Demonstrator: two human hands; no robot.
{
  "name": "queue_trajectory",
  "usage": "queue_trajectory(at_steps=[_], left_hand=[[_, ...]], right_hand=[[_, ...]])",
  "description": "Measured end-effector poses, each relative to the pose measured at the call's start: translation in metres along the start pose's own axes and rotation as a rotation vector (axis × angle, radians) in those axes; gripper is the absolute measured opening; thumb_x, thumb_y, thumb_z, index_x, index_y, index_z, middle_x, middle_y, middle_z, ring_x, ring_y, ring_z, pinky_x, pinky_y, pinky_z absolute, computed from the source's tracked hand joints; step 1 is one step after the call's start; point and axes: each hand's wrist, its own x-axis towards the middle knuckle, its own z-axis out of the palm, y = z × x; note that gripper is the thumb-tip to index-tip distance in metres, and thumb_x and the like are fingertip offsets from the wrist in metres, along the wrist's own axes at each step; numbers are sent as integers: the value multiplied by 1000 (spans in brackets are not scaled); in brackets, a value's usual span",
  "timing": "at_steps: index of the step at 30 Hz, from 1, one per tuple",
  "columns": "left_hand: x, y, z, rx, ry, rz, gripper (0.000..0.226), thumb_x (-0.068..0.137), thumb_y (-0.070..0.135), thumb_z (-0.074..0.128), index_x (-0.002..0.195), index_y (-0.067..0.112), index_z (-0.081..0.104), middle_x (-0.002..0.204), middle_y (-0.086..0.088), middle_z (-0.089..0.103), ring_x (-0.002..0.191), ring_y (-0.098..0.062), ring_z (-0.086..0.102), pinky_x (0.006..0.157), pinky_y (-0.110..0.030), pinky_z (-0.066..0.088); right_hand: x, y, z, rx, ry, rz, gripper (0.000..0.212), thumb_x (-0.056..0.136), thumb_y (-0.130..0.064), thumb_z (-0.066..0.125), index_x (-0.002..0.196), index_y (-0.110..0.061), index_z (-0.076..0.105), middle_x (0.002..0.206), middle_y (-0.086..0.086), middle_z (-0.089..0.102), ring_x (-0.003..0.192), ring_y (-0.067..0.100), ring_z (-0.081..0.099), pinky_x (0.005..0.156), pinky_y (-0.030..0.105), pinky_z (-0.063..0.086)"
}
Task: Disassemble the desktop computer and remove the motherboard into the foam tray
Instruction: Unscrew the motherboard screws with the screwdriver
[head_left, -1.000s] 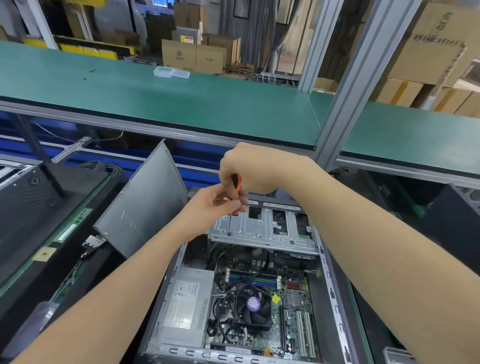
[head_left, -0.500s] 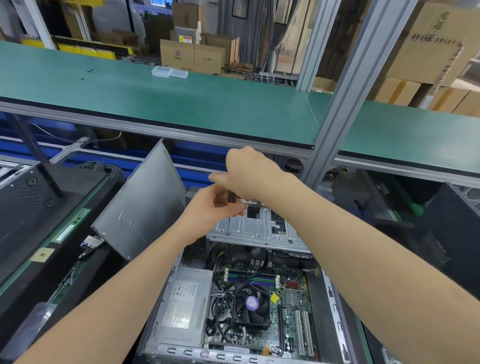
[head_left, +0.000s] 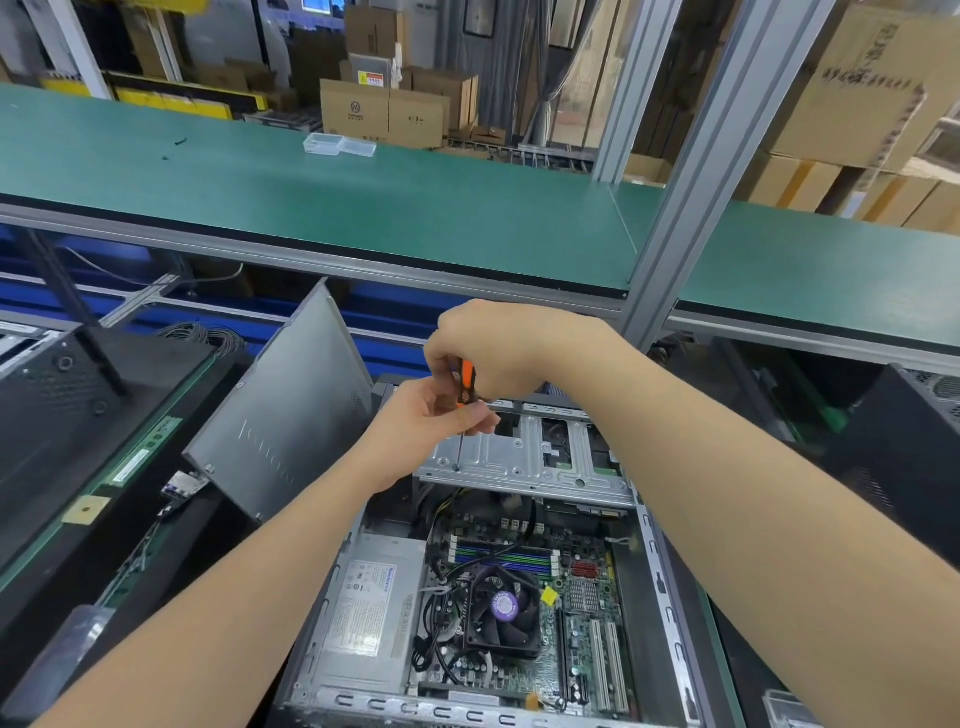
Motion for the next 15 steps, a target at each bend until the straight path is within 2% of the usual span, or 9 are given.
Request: queue_trajectory(at_steps=[2,3,5,6,8,11,13,15], left_hand=[[-1,0,1,-20,3,12,15,99,23,69,112,17,73,103,-6,79,102,-22,75,91,-27,58],[-1,0,2,-26,8,19,15,98,22,70,112,17,73,102,-7,79,102,-24,75,92,-31,58],[-2,1,3,-24,30,17,15,97,22,72,111,16,73,100,-8,79,101,-27,75,97,-41,57],[-2,2,5,-15,43,6,16,96,23,73,111,16,73,100,-8,79,100,-26,75,98,-44,56],[-3,5,6,36,73,-31,23,92,30,77,112,22,71,100,-2,79,100,-20,75,99,-45,55],[-11,3,2,244,190,-53,30,86,37,79,112,35,63,98,14,75,92,-4,72,85,-30,53],[-24,-3,-7,315,298,-37,21,87,24,75,98,34,61,90,8,73,76,-9,71,74,-31,55],[-39,-11,-19,355,260,-58,19,83,13,69,83,32,63,78,-1,72,62,-16,69,65,-34,57]], right_hand=[[-1,2,1,60,42,22,19,89,-29,70,105,-27,62,93,-12,48,100,21,58,74,35,51],[-1,2,5,89,113,66,28,89,-45,70,106,-25,61,93,-10,49,97,22,58,75,39,53],[2,-2,15,125,297,249,52,89,-69,61,94,-17,57,85,-2,49,81,23,56,62,38,47],[4,-5,20,145,357,337,58,89,-72,59,83,-15,53,79,0,46,73,23,53,55,35,39],[10,-7,32,242,401,399,57,92,-63,63,70,-14,44,72,2,42,66,23,47,50,32,30],[10,-1,36,345,417,341,33,86,-41,75,83,-15,56,81,1,56,78,23,56,53,30,35],[5,6,35,388,421,290,26,78,-30,80,93,-19,62,84,-5,63,86,20,60,55,25,40],[0,10,39,471,420,248,31,73,-23,83,97,-24,63,89,-7,67,87,19,62,62,26,47]])
